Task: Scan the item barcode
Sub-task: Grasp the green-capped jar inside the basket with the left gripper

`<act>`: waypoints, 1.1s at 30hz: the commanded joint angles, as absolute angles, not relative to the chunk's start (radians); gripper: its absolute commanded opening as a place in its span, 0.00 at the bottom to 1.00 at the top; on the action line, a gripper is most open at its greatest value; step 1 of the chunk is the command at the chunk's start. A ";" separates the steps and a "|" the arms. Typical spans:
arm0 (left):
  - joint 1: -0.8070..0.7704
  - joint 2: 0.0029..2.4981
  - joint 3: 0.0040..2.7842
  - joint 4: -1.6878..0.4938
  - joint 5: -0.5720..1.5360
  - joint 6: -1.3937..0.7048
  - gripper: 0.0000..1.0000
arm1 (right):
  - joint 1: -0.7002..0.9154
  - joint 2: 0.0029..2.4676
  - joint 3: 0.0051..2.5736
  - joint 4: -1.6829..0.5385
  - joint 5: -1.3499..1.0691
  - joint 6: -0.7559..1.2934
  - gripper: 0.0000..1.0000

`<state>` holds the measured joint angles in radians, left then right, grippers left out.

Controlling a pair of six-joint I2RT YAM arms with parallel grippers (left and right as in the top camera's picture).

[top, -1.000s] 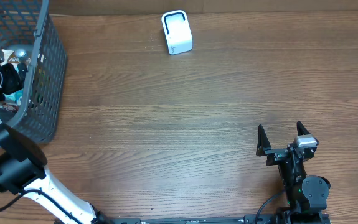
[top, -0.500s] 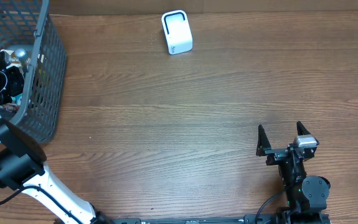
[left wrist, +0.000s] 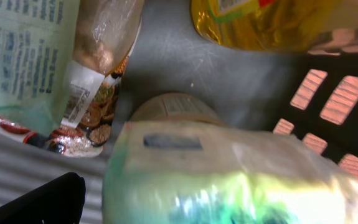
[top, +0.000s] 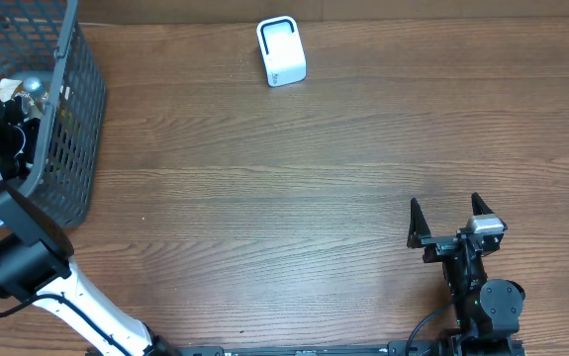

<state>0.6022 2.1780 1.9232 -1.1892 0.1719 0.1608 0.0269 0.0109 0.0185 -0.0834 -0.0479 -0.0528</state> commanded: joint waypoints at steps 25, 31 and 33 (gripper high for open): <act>0.597 2.189 2.205 -1.359 0.173 0.144 0.46 | 0.032 0.003 0.008 -0.081 -0.046 -0.054 1.00; 0.597 2.189 2.541 -1.523 0.173 0.070 0.43 | 0.032 0.003 0.008 -0.081 -0.046 -0.054 1.00; 0.595 2.189 2.664 -1.571 0.190 0.036 0.42 | 0.032 0.003 0.008 -0.081 -0.046 -0.054 1.00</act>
<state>0.6022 2.2108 2.4992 -1.5261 0.1646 0.1078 0.0269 0.0109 0.0185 -0.0834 -0.0483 -0.0528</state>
